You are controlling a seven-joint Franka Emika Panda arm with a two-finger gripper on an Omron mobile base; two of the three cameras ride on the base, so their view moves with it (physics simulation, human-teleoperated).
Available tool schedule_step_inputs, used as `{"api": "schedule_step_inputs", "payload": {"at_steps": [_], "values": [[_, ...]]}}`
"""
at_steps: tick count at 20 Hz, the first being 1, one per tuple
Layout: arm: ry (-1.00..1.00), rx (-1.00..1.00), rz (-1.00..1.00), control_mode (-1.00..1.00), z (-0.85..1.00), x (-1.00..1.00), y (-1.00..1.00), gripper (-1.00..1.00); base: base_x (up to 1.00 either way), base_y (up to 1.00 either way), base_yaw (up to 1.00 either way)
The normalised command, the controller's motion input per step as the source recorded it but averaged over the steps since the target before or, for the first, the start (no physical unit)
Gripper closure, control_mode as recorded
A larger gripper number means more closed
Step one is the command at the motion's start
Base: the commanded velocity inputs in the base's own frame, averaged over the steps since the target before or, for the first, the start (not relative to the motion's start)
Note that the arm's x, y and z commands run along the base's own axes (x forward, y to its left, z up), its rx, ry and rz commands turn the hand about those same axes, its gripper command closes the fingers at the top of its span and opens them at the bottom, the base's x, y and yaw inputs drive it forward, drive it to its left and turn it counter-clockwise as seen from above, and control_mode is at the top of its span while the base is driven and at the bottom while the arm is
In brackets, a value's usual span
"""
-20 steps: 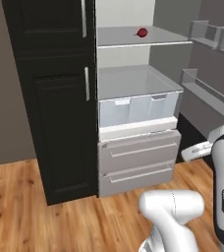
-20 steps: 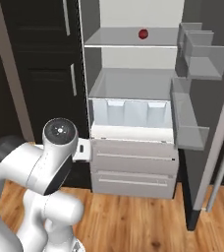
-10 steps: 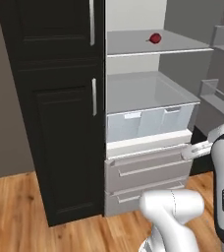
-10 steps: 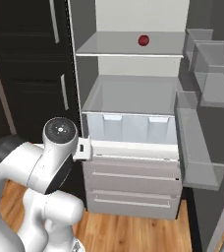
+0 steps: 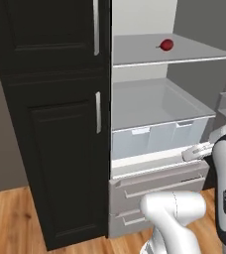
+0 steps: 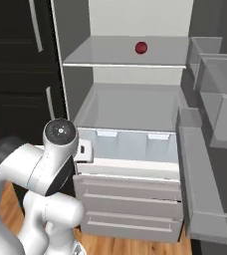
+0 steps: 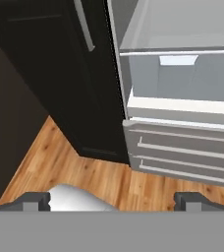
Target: Pick the pear and banana from the fridge and place them inside the tupperware on the counter.
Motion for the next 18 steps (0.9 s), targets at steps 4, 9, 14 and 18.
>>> {"api": "schedule_step_inputs", "payload": {"at_steps": [4,9,14,18], "values": [[0.00,0.00,0.00,1.00,0.00,0.00,0.00,-1.00,0.49,-0.38,0.00],[0.00,0.00,0.00,1.00,0.00,0.00,0.00,-1.00,0.43,-0.37,0.00],[0.00,0.00,0.00,1.00,0.00,0.00,0.00,-1.00,0.56,-0.26,0.00],[0.00,0.00,0.00,1.00,0.00,0.00,0.00,-1.00,0.72,-0.08,0.00]]}}
